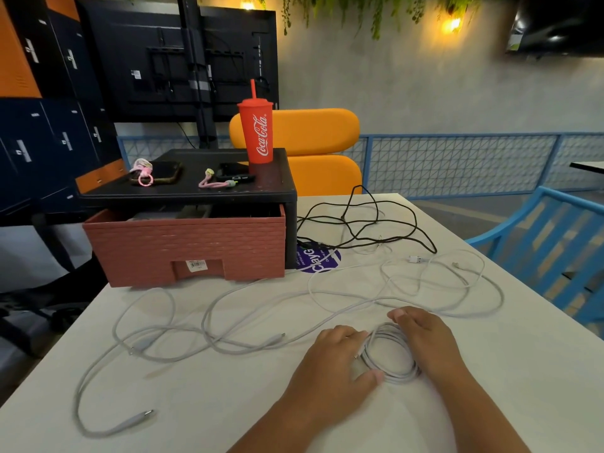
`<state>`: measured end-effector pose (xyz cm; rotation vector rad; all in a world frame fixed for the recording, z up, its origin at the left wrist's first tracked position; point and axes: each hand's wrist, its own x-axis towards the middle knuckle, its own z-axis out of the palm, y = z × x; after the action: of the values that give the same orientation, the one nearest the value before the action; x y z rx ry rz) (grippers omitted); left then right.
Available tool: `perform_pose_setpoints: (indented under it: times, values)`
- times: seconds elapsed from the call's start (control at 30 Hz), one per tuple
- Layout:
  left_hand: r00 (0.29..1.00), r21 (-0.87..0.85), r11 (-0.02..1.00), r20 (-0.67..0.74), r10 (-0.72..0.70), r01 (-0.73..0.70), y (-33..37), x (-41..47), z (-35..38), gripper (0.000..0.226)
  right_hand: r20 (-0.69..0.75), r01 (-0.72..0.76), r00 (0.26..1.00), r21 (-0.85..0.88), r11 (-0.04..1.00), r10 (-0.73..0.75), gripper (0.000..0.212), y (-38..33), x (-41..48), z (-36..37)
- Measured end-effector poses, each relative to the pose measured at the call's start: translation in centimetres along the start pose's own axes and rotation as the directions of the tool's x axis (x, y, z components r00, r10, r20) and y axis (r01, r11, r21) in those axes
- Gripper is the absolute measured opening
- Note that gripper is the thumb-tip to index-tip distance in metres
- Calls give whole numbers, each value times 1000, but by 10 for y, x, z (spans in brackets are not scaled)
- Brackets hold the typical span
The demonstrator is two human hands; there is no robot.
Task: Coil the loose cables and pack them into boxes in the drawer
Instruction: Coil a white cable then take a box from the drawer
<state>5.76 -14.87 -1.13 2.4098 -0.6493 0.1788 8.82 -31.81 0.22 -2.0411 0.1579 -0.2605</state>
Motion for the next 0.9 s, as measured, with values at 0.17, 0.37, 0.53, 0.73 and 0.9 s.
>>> perform_pose_setpoints:
  times: [0.17,0.37,0.53,0.73,0.9]
  values:
    - [1000,-17,1000,-13,-5,4,0,-1,-1,57,1,1,1000,-45,999,-1,15,0,-1,0]
    - [998,37,998,28,-48,47,1,2,2,76,95,135,989,-326,936,-109,22,7,0,5]
    - [987,40,987,-46,-155,156,7,7,3,66,154,235,972,-569,788,-178,24,4,2,7]
    - [937,-1,948,-148,-316,319,24,18,9,25,224,337,940,-728,598,-257,15,-6,-3,13]
    - [926,-95,949,-209,-314,300,26,16,12,12,121,343,930,-628,699,-348,11,-3,-5,17]
